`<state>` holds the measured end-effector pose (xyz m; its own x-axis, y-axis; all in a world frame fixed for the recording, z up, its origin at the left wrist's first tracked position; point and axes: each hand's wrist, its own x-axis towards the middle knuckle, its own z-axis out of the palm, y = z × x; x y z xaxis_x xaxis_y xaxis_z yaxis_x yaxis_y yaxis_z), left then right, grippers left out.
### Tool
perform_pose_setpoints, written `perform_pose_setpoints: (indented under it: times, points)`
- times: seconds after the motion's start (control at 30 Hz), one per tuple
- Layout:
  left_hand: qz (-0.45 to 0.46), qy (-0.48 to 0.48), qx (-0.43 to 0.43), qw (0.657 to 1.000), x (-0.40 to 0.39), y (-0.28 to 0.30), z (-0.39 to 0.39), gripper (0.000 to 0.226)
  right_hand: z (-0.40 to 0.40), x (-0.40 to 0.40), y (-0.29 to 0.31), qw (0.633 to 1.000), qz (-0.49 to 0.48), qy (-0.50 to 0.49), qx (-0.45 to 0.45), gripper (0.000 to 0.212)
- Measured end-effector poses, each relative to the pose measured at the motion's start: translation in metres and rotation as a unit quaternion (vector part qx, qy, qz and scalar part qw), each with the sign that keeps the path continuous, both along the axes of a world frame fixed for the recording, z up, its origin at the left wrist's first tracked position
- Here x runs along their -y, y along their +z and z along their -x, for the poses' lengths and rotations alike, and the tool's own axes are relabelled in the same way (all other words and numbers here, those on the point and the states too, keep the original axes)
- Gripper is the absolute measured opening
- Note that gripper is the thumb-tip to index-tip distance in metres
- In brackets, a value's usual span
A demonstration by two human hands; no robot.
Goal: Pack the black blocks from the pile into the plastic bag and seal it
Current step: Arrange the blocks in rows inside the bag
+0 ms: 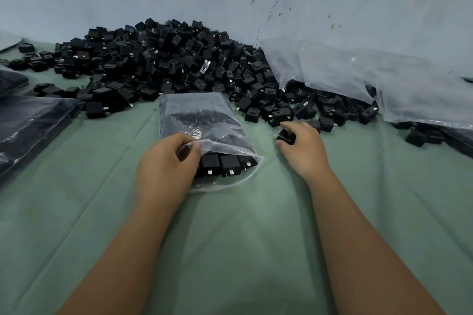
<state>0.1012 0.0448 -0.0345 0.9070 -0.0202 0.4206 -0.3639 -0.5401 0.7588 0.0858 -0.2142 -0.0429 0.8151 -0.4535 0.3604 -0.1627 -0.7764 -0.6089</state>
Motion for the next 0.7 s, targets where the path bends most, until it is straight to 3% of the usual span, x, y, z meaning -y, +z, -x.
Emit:
perform_pose_setpoints:
  times: [0.07, 0.2, 0.3, 0.43, 0.57, 0.7]
  points:
    - [0.001, -0.001, -0.003, 1.000, 0.000, 0.001, 0.001, 0.017, 0.006, -0.009, 0.003, 0.998, -0.046, -0.033, 0.036, 0.047]
    - [0.031, -0.017, -0.017, 0.999, -0.001, 0.001, 0.003, 0.017, 0.024, -0.058, 0.011, 0.966, -0.131, -0.084, 0.206, 0.032]
    - [0.130, -0.052, -0.046, 0.989, -0.004, 0.003, 0.006, 0.016, 0.044, -0.107, 0.017, 0.957, -0.122, 0.007, 0.263, 0.028]
    - [0.205, -0.046, -0.040, 0.977, -0.005, 0.007, 0.009, 0.013, 0.058, -0.150, 0.015, 0.963, 0.033, 0.162, 0.213, 0.030]
    - [0.231, -0.034, -0.031, 0.972, -0.003, 0.010, 0.012, 0.009, 0.052, -0.158, 0.012, 0.965, 0.172, 0.140, 0.141, 0.031]
    - [0.222, -0.026, -0.017, 0.975, -0.001, 0.012, 0.013, 0.009, 0.049, -0.157, 0.012, 0.966, 0.175, 0.148, 0.116, 0.024]
